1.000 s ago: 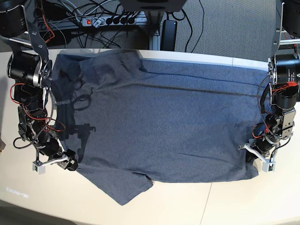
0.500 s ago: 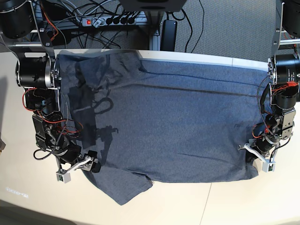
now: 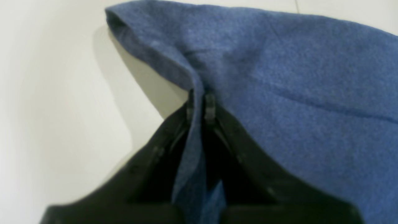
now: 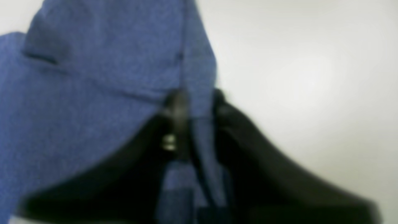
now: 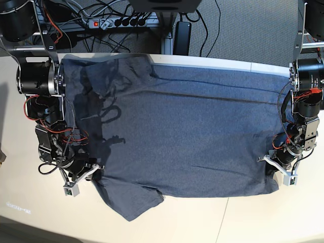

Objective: Fold the T-shirt properly
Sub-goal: 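Grasp the shirt side edges near the hem with both grippers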

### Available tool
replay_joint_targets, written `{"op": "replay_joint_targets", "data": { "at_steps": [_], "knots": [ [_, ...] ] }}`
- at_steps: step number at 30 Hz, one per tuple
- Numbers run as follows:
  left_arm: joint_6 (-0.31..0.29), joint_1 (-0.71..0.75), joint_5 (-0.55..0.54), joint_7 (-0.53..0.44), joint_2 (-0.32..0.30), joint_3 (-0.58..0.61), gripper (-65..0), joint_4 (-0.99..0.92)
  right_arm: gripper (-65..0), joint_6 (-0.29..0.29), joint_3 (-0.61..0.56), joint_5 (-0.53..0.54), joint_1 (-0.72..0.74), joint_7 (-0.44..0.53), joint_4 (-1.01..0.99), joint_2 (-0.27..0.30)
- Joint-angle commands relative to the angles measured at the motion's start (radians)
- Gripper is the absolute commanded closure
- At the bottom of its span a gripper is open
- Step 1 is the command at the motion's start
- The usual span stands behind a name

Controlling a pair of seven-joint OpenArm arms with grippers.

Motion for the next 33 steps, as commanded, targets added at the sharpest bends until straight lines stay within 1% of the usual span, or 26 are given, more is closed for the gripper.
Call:
{"op": "replay_joint_targets", "data": {
  "at_steps": [1,5,9,10,13,14,16,20,22,26,29,33],
  "knots": [
    [-0.021,-0.019,0.01,0.01,-0.009,0.0,0.0,0.006,0.0,-0.003,-0.005,-0.028,0.008,-0.023,-0.002,0.006],
    [-0.021,-0.019,0.009,0.002,-0.01,0.0,0.0,0.006,0.0,-0.003,-0.005,-0.04,0.008,0.045,0.008,0.019],
    [-0.021,-0.019,-0.006,-0.016,-0.014,0.0,0.0,0.006,0.0,-0.003,-0.005,-0.145,0.008,0.049,0.031,0.022],
    [-0.021,-0.019,-0.016,-0.018,-0.017,0.0,0.0,0.006,0.0,-0.003,-0.005,-0.152,0.008,0.049,0.033,0.022],
    [-0.034,-0.022,-0.051,-0.017,-0.024,0.0,0.0,0.006,0.0,-0.003,-0.005,-0.151,0.008,0.049,0.035,0.022],
    [-0.055,-0.022,-0.05,-0.018,-0.027,0.0,0.0,0.006,0.0,-0.003,-0.005,-0.151,0.008,0.049,0.035,0.022],
    [-0.117,-0.024,-0.05,-0.017,-0.032,0.0,0.0,0.007,0.0,-0.003,-0.005,-0.148,0.008,0.048,0.035,0.024],
    [-0.12,-0.024,-0.051,-0.017,-0.038,0.0,0.0,0.007,0.0,-0.003,-0.005,-0.113,0.008,0.048,0.037,0.041],
    [-0.12,-0.024,-0.057,-0.014,-0.043,0.0,0.0,0.007,0.0,-0.002,-0.005,-0.113,0.006,0.043,0.049,0.05],
    [-0.12,-0.024,-0.089,-0.01,-0.051,0.0,0.0,0.007,0.0,-0.002,-0.005,-0.113,0.005,-0.008,0.086,0.058],
    [-0.12,-0.024,-0.096,-0.01,-0.055,0.0,0.0,0.007,0.0,-0.002,-0.005,-0.11,0.006,-0.013,0.115,0.058],
    [-0.12,-0.024,-0.096,-0.01,-0.054,0.0,0.0,0.007,0.0,-0.002,-0.005,-0.047,0.006,-0.029,0.145,0.058]
  ]
}}
